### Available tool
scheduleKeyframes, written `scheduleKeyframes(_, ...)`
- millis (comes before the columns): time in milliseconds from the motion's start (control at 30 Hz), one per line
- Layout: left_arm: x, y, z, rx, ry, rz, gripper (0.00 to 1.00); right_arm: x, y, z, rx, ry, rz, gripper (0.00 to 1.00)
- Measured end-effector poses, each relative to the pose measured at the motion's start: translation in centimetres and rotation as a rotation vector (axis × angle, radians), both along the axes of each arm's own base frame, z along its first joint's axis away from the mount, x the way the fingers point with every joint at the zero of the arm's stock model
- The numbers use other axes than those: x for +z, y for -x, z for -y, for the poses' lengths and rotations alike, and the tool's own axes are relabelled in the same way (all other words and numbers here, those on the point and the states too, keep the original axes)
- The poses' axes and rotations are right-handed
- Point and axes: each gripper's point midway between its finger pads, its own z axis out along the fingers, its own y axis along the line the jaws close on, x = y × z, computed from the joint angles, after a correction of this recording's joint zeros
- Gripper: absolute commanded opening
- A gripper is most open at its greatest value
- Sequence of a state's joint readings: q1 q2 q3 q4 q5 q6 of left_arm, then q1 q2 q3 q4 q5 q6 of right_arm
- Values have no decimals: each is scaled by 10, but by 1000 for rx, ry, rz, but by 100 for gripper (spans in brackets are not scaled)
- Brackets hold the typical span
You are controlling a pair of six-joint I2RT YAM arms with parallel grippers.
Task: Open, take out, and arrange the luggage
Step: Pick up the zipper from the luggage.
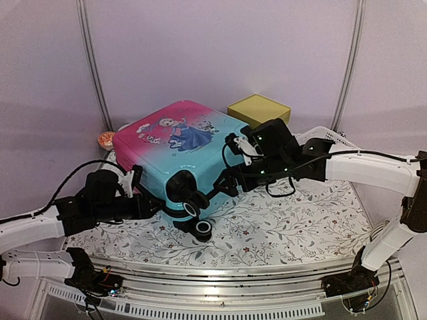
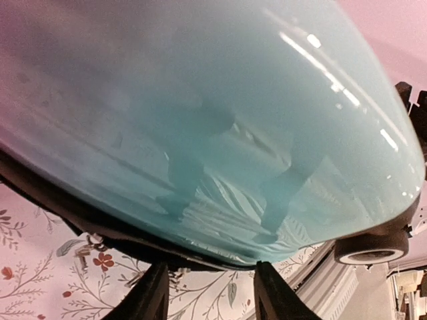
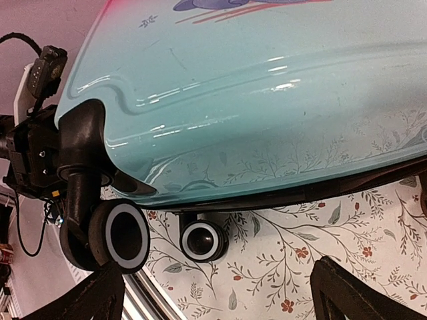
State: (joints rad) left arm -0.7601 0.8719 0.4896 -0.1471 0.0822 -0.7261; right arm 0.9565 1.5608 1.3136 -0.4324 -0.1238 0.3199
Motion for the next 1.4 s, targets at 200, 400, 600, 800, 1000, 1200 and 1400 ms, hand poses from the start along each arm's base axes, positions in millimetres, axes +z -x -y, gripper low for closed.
scheduleKeyframes(200,-15,13,-11,2,27,93,26,3,1,-6,19,-31,6,99)
scheduleKeyframes(400,-37,20,-12,-28,10,201,30,9,0,-10,29,-58,21,99)
scheduleKeyframes(600,-33,14,-9,-47,-43,346,27,12,0,-12,37,-68,31,99)
scheduleKeyframes(800,-24,6,-14,-27,-85,462,27,15,0,-14,51,-78,46,99)
scheduleKeyframes(1000,-27,3,-16,-34,-136,514,28,16,0,-15,55,-82,54,99)
scheduleKeyframes(1200,-27,5,-12,-76,-162,556,48,18,0,-16,61,-90,57,99)
scheduleKeyframes(1400,-32,8,-12,-94,-170,561,46,19,0,-17,65,-94,59,99)
